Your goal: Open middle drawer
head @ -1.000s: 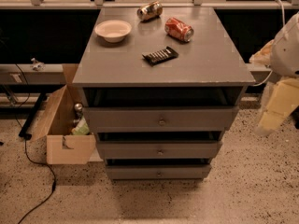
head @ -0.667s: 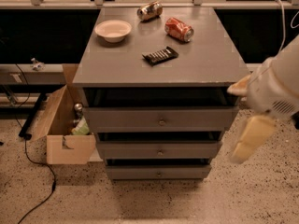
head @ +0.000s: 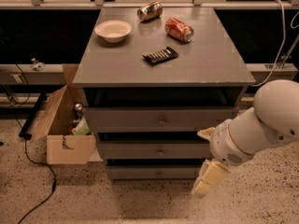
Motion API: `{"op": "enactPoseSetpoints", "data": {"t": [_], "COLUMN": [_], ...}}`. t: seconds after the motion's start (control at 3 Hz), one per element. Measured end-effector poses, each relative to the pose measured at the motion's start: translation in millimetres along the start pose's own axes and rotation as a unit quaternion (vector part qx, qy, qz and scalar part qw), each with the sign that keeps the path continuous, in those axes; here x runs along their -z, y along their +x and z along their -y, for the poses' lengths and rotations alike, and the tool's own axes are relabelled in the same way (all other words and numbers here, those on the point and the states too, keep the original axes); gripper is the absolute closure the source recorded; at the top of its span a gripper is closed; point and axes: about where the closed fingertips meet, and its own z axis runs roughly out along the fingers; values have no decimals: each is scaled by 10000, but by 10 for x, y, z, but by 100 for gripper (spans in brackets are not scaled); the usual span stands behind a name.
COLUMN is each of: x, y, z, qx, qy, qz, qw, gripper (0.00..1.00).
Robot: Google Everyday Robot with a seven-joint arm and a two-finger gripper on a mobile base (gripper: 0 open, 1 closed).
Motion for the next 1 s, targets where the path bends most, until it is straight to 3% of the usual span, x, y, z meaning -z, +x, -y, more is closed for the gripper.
{"op": "enactPoseSetpoints", "data": {"t": [0.67,1.0], "x": [-32,-390], "y": [18,323], "z": [-8,182], "qx": [7,-228], "qy": [-67,-6], "qz": [85,-49], "qw": [9999,9997], "gripper": [0,0]}}
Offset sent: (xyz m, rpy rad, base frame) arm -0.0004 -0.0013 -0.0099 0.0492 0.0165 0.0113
